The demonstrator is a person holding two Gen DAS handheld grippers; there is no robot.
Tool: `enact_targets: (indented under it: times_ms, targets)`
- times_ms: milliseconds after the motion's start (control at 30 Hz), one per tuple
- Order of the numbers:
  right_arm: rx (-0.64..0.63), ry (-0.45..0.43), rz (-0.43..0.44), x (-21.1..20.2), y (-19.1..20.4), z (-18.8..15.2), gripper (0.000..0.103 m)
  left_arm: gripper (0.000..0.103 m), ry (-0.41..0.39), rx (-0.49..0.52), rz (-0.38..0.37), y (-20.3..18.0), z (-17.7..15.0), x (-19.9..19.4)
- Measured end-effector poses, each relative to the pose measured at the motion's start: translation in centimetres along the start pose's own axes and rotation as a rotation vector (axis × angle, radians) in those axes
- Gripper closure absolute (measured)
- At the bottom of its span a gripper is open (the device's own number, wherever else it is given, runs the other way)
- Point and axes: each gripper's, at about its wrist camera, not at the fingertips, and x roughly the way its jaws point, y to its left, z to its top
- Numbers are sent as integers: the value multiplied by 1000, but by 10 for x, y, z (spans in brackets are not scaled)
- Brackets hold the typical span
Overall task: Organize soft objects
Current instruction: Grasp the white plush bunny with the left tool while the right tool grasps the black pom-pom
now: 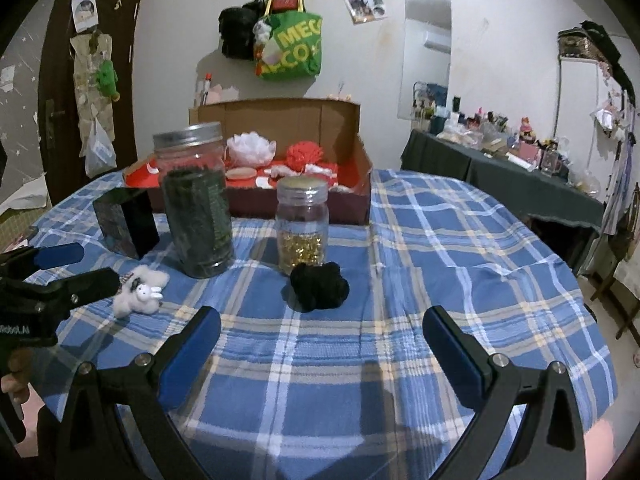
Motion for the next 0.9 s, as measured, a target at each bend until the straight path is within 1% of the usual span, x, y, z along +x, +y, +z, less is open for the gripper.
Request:
enact_targets:
  times_ms: [200,233,267,300,333,400,433,467,533,600,700,900]
  targets:
    - [-6,100,20,31,-7,16,0,4,79,22,2,1,2,20]
    - [-6,121,27,38,-9,19,2,4,92,27,2,1,3,24]
    - [-6,144,26,45,-11,22,8,4,102,33,1,1,4,26]
    - [-8,167,23,52,-11,24,12,4,117,45,-5,0,4,30]
    - [-11,186,24,59,-12,26,20,5,130,56,-13,-1,4,33]
    - [-17,224,29,70,-13,28,32,18,149,78,-46,-4,3,38]
    - [-22,243,29,77,-13,28,51,30,149,92,-44,-5,2,39]
    - [-23,255,35,80,-13,28,67,38,146,113,-36,-7,2,38]
    - [-22,259,68,81,-12,26,67,50,139,145,-66,-11,1,37]
    - [-40,239,74,76,-9,26,67,50,135,145,-66,-11,1,36]
    - [-38,202,115,61,-3,25,67,50,130,141,-90,-12,1,34]
    - [-59,175,187,44,14,28,67,50,101,137,-110,-11,7,23]
